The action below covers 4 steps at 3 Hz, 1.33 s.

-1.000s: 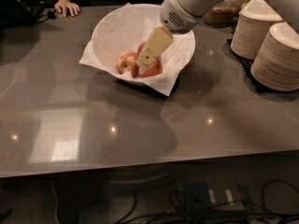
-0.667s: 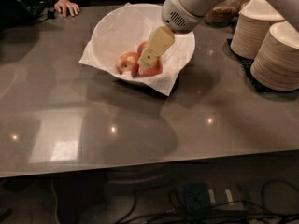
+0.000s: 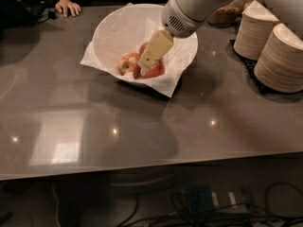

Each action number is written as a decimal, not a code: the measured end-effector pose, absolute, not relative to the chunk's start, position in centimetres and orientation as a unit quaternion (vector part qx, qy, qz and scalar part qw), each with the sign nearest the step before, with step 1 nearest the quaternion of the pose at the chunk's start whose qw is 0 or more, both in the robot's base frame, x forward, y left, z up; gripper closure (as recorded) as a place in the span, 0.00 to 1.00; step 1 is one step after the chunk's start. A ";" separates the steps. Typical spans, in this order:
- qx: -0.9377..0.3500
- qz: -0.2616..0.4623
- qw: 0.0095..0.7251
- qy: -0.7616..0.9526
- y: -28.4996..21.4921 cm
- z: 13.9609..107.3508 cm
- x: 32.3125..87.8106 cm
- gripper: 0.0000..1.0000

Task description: Pick apple from white bowl

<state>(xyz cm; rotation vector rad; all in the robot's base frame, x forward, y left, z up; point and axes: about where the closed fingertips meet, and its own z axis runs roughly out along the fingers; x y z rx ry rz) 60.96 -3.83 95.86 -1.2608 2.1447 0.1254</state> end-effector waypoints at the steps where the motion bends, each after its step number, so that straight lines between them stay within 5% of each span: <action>1: -0.461 0.050 0.324 0.825 -4.0 95.4 61.0 0.24; 2: -0.446 0.057 0.323 0.833 -4.3 94.7 60.7 0.36; 4: -0.422 0.073 0.313 0.848 -4.7 92.3 60.2 0.29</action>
Offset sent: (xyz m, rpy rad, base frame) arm -0.0027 -0.0094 -0.0210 0.0629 0.0368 -0.1017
